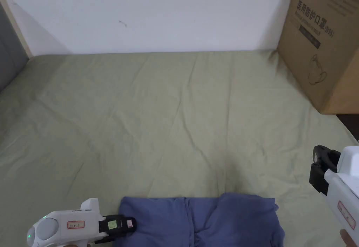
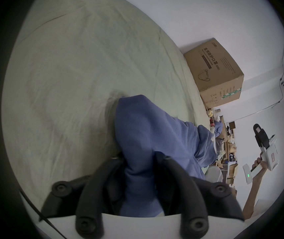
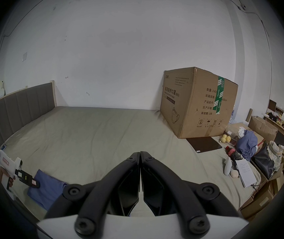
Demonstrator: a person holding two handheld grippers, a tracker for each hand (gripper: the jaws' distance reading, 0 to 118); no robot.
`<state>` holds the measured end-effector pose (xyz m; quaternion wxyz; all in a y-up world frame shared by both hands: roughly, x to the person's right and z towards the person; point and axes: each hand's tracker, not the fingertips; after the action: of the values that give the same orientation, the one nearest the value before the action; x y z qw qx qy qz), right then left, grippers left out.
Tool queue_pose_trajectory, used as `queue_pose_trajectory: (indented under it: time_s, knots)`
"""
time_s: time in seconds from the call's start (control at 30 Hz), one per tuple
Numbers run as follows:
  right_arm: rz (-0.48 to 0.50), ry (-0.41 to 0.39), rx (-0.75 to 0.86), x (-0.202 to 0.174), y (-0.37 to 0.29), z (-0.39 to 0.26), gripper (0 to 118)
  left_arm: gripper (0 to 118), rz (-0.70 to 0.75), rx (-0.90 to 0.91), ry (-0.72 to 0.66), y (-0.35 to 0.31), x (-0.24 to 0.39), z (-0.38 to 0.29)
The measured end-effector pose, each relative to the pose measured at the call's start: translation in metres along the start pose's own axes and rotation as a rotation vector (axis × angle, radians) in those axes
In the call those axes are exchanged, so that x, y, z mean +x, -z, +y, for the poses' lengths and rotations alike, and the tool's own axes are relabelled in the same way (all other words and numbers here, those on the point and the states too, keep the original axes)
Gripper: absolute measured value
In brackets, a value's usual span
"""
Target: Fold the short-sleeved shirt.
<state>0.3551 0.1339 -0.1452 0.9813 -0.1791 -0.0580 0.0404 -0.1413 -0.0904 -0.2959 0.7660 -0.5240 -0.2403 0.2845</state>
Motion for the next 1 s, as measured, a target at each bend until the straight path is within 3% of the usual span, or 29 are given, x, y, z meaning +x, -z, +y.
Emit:
queue_pose_trajectory:
  time_s: [0.07, 0.23, 0.73, 1.0]
  knots:
    - [-0.001, -0.002, 0.000, 0.001, -0.001, 0.001, 0, 13, 0.006, 0.018, 0.023, -0.003, 0.006, -0.002]
    - [-0.003, 0.004, 0.011, 0.005, -0.003, 0.003, 0, 9, 0.091, 0.078, 0.147, -0.018, 0.041, -0.010]
    - [0.046, 0.020, 0.082, 0.012, -0.016, 0.012, 0, 8, 0.386, 0.159, 0.236, -0.128, 0.098, -0.005]
    - [0.070, 0.045, 0.093, 0.021, -0.022, 0.009, 0, 8, 0.407, 0.106, 0.314, -0.109, 0.185, 0.002]
